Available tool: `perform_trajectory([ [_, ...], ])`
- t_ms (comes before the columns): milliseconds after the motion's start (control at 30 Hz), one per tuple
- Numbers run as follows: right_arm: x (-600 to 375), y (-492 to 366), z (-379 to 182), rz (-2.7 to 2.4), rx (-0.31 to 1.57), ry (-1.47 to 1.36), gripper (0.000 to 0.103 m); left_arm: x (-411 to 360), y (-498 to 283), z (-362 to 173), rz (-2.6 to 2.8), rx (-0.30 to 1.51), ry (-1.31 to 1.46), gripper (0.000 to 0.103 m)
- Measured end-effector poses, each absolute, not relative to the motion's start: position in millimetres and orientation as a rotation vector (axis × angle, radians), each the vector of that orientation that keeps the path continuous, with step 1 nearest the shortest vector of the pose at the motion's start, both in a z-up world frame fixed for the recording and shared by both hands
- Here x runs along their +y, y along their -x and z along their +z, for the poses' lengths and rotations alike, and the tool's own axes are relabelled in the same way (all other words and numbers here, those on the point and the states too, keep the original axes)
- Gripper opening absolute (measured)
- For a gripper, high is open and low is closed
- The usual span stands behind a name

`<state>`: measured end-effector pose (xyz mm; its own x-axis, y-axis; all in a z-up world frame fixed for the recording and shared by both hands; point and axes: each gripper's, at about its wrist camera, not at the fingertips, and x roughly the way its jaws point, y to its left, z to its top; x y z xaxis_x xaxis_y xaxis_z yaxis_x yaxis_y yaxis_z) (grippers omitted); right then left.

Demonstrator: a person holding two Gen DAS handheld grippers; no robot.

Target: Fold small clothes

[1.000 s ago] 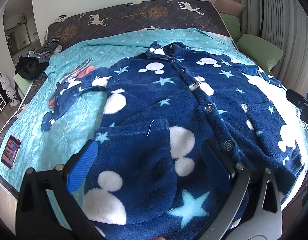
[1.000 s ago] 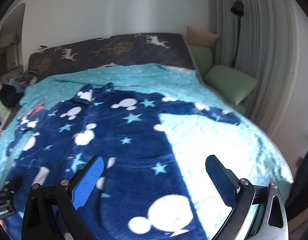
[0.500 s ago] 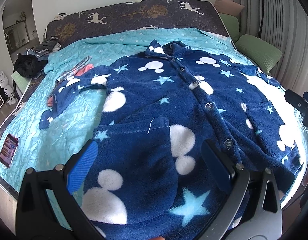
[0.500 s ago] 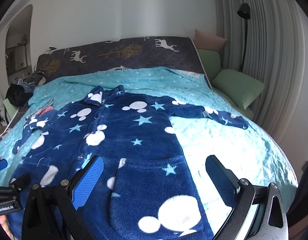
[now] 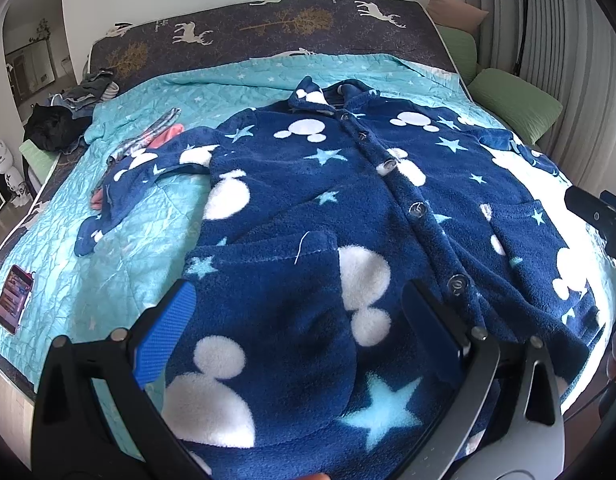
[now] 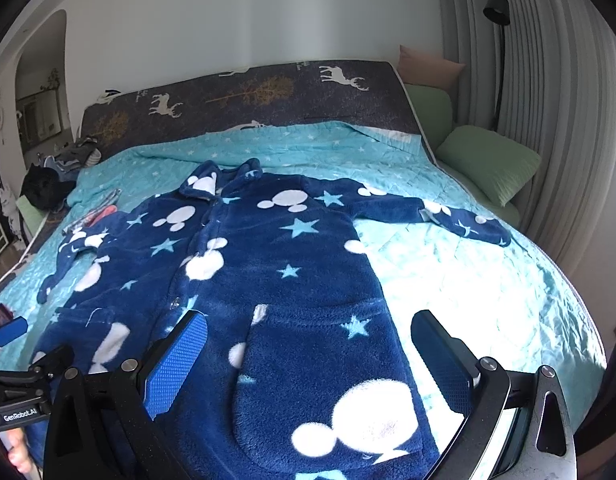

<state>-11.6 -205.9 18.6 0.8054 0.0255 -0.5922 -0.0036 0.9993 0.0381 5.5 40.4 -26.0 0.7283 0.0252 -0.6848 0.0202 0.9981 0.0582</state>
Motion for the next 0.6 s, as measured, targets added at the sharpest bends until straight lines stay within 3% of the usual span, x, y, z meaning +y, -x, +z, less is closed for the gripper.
perform_trajectory([
  [600,-199.3,9.5,17.7,0.025,0.657,-0.017,0.103,43.1,-5.8,-27.9,0.001,0.76,-0.056,0.102],
])
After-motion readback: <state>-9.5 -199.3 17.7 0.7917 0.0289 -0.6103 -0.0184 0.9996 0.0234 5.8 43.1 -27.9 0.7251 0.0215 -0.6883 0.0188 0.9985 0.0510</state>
